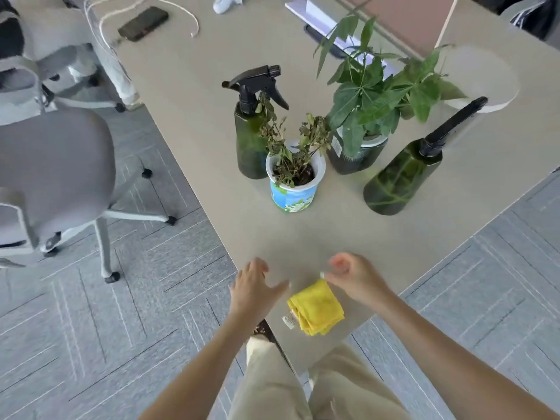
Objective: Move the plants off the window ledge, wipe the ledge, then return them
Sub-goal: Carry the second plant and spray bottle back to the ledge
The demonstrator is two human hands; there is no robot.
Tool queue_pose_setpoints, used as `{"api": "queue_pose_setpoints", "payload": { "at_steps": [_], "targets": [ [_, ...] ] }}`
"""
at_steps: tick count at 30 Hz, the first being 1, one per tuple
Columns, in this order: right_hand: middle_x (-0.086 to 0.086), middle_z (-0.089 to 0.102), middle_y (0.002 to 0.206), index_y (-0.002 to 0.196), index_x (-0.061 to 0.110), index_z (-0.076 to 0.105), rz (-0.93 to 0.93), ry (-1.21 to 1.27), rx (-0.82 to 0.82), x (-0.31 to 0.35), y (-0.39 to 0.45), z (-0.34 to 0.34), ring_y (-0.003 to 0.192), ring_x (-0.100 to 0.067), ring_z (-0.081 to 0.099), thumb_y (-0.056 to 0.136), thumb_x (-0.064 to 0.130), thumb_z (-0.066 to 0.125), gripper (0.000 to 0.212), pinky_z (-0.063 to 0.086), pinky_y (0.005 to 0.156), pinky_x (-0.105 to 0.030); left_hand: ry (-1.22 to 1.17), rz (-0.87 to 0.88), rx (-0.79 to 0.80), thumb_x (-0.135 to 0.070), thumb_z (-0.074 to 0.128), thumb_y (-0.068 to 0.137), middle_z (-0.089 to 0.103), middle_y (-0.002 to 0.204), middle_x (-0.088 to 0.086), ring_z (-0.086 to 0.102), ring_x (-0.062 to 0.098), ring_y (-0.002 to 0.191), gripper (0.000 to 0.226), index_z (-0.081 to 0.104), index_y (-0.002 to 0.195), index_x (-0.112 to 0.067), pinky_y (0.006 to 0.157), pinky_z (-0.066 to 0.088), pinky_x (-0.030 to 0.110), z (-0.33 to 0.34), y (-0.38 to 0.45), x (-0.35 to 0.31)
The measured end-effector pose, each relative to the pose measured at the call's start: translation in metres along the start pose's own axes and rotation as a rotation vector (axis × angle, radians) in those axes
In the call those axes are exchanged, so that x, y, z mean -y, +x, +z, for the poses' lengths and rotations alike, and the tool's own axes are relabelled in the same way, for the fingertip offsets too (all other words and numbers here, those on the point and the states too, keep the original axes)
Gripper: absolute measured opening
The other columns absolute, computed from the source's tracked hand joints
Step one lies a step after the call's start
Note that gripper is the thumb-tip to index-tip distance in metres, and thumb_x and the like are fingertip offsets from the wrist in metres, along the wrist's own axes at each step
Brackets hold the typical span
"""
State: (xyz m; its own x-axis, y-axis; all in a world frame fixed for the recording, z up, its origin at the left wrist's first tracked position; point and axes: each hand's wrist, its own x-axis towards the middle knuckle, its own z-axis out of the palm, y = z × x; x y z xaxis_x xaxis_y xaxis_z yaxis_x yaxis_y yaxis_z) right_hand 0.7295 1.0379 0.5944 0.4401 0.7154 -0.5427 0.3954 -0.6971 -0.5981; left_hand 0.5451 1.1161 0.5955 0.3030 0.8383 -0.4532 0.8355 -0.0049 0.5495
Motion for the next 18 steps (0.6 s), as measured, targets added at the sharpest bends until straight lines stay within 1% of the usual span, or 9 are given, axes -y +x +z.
{"api": "queue_pose_setpoints", "payload": {
  "at_steps": [2, 5, 7, 8, 10, 12, 14, 16, 18],
  "targets": [
    [0.000, 0.055, 0.107, 0.117, 0.010, 0.056, -0.017, 0.189, -0.239, 0.025, 0.016, -0.003, 0.093, -0.017, 0.054, 0.075, 0.023, 0.076, 0.048, 0.046, 0.087, -0.033, -0.069, 0.074, -0.140, -0.038, 0.071, 0.072, 0.052, 0.108, 0.001, 0.047, 0.027, 0.111, 0.050, 0.045, 0.108, -0.015, 0.094, 0.034, 0.039, -0.035, 0.038, -0.003],
    [0.003, 0.042, 0.123, 0.131, 0.014, 0.040, -0.093, 0.357, -0.329, 0.071, 0.047, 0.000, 0.117, -0.016, 0.043, 0.072, 0.023, 0.078, 0.071, 0.036, 0.097, -0.029, -0.161, 0.183, -0.233, -0.036, 0.072, 0.072, 0.043, 0.133, 0.006, 0.040, 0.026, 0.125, 0.074, 0.033, 0.130, -0.013, 0.104, 0.033, 0.044, -0.091, 0.103, -0.020],
    [0.005, 0.038, 0.129, 0.134, 0.017, 0.033, -0.127, 0.312, -0.351, 0.094, 0.067, 0.010, 0.127, -0.015, 0.031, 0.064, 0.030, 0.081, 0.085, 0.028, 0.104, -0.030, -0.196, 0.241, -0.212, -0.036, 0.072, 0.072, 0.034, 0.141, 0.007, 0.033, 0.025, 0.131, 0.083, 0.023, 0.136, -0.013, 0.108, 0.031, 0.044, -0.118, 0.140, -0.036],
    [0.005, 0.037, 0.134, 0.136, 0.018, 0.030, -0.108, 0.272, -0.379, 0.101, 0.074, 0.016, 0.132, -0.016, 0.027, 0.056, 0.039, 0.081, 0.097, 0.025, 0.109, -0.034, -0.193, 0.261, -0.190, -0.036, 0.072, 0.072, 0.031, 0.144, 0.007, 0.031, 0.025, 0.133, 0.087, 0.020, 0.138, -0.014, 0.108, 0.031, 0.044, -0.127, 0.156, -0.043],
    [0.002, 0.030, 0.146, 0.141, 0.019, 0.022, -0.009, 0.258, -0.431, 0.110, 0.085, 0.025, 0.140, -0.018, 0.019, 0.039, 0.056, 0.070, 0.119, 0.018, 0.115, -0.042, -0.163, 0.287, -0.116, -0.040, 0.071, 0.070, 0.026, 0.148, 0.004, 0.031, 0.025, 0.134, 0.091, 0.015, 0.139, -0.019, 0.108, 0.033, 0.046, -0.134, 0.182, -0.056],
    [0.001, 0.027, 0.149, 0.143, 0.022, 0.019, 0.036, 0.282, -0.495, 0.111, 0.092, 0.031, 0.142, -0.019, 0.019, 0.037, 0.058, 0.067, 0.123, 0.017, 0.116, -0.045, -0.170, 0.295, -0.042, -0.043, 0.071, 0.067, 0.024, 0.148, 0.001, 0.033, 0.026, 0.132, 0.092, 0.014, 0.138, -0.024, 0.104, 0.037, 0.049, -0.133, 0.200, -0.064],
    [0.004, 0.031, 0.147, 0.143, 0.024, 0.020, -0.005, 0.326, -0.550, 0.109, 0.093, 0.034, 0.138, -0.017, 0.027, 0.039, 0.054, 0.071, 0.119, 0.022, 0.114, -0.045, -0.196, 0.297, 0.006, -0.044, 0.071, 0.063, 0.028, 0.143, -0.002, 0.038, 0.027, 0.128, 0.091, 0.017, 0.134, -0.026, 0.101, 0.040, 0.049, -0.127, 0.207, -0.067],
    [0.006, 0.036, 0.142, 0.141, 0.027, 0.022, -0.045, 0.357, -0.583, 0.109, 0.093, 0.035, 0.134, -0.015, 0.033, 0.040, 0.050, 0.074, 0.116, 0.027, 0.111, -0.048, -0.240, 0.324, 0.023, -0.040, 0.072, 0.062, 0.034, 0.133, -0.006, 0.043, 0.025, 0.122, 0.085, 0.022, 0.129, -0.026, 0.099, 0.042, 0.048, -0.121, 0.209, -0.067],
    [0.009, 0.036, 0.141, 0.141, 0.029, 0.021, -0.035, 0.351, -0.590, 0.111, 0.093, 0.036, 0.133, -0.014, 0.033, 0.042, 0.048, 0.075, 0.115, 0.023, 0.111, -0.050, -0.275, 0.352, 0.026, -0.035, 0.074, 0.063, 0.037, 0.132, -0.005, 0.042, 0.022, 0.123, 0.087, 0.022, 0.132, -0.024, 0.101, 0.041, 0.045, -0.117, 0.211, -0.065]
  ]
}}
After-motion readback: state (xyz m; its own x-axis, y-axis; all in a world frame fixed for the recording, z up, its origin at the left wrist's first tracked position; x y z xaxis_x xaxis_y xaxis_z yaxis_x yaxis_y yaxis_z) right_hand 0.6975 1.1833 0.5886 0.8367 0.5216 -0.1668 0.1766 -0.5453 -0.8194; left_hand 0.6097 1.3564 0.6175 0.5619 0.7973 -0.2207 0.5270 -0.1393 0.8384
